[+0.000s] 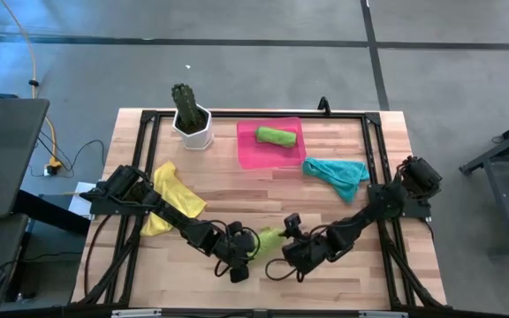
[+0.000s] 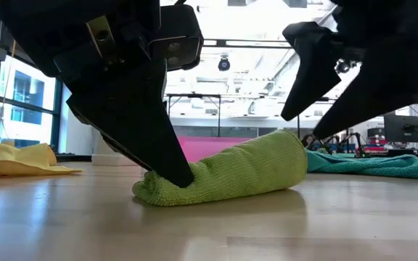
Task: Roll microfiber towels into tight, uniform cylinder then place into a basket
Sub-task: Roll the light green microfiber cloth, then put the rolled light green microfiber cloth into the pink bin
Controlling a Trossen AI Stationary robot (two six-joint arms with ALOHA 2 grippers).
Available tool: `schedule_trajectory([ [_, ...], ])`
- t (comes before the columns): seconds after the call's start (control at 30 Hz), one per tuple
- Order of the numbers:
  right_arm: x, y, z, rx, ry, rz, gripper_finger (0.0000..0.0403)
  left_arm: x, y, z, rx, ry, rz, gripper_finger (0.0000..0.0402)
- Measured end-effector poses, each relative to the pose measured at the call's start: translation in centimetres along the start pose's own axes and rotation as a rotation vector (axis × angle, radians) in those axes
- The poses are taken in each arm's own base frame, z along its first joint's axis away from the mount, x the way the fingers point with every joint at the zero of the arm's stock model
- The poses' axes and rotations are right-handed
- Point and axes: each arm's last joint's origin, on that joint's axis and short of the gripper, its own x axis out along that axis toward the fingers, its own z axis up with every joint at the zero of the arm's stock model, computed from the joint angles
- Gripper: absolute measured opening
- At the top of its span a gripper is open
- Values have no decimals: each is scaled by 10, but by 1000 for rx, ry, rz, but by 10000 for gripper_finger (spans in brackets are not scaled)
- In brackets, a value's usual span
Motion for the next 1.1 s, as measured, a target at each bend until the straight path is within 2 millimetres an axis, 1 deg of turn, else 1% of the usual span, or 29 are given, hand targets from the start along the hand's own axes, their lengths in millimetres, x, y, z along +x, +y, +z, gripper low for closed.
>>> schedule_trajectory([
  [0.1, 1, 3, 3, -4, -33, 80, 213, 0, 0, 0, 0, 0, 0, 108],
  [0.23, 7, 0, 3, -26, -37, 80, 228, 0, 0, 0, -1, -2, 2, 108],
  [0.37, 21, -6, -1, -21, -6, 65, 231, 0, 0, 0, -1, -3, 2, 108],
  [0.57, 45, -7, -10, -12, 54, 79, 231, 0, 0, 0, -10, -5, 0, 108],
  [0.7, 48, -6, -11, -3, 58, 137, 228, 0, 0, 0, -10, -5, 0, 108],
  [0.77, 48, -6, -12, 16, 63, 139, 217, 0, 0, 0, -10, -5, 0, 108],
  [0.87, 48, -5, -12, 43, 70, 154, 182, 0, -1, 1, -11, -6, -1, 108],
  [1.03, 50, -8, -14, 125, 91, 193, 99, -2, -6, 6, -13, 5, -46, 108],
  [1.1, 51, -11, -14, 154, 94, 206, 61, -3, -9, 9, 14, 10, -73, 108],
])
